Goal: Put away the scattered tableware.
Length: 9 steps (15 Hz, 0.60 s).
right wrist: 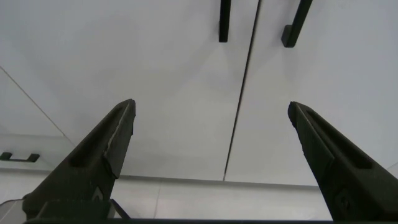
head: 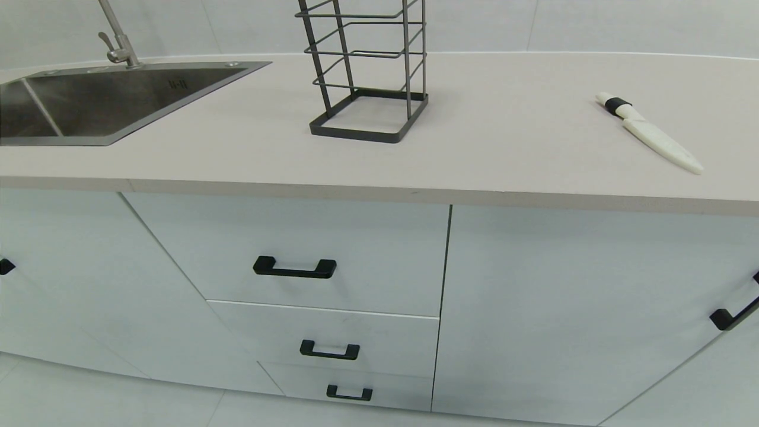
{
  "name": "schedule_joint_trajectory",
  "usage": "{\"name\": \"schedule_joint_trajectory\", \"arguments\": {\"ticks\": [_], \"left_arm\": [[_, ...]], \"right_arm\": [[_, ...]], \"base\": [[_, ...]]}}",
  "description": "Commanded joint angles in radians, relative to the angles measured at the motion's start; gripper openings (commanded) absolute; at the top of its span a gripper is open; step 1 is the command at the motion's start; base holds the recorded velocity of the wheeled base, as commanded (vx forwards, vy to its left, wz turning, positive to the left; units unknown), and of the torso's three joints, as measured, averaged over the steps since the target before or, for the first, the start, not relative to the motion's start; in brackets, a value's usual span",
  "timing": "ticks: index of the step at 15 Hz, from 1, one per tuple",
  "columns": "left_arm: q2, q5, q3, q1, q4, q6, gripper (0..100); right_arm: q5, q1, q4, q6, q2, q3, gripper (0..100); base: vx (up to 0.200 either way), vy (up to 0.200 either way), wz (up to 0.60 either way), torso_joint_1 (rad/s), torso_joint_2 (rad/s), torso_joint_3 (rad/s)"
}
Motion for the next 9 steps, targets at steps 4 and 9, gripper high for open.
{"name": "schedule_joint_trajectory", "arguments": {"ticks": [4,9], "left_arm": [[0.001,0.002,0.0,0.0,0.0,0.002,100],[0.001,0.028,0.0,0.0,0.001,-0.002,100]], "right_arm": [[0.0,0.0,-0.001,-0.001,0.002,0.0,100],[0.0,0.0,-0.001,-0.001,0.002,0.0,100]], "base": [[0.0,0.0,0.0,0.0,0.0,0.0],[0.0,0.0,0.0,0.097,-0.07,-0.031]]}}
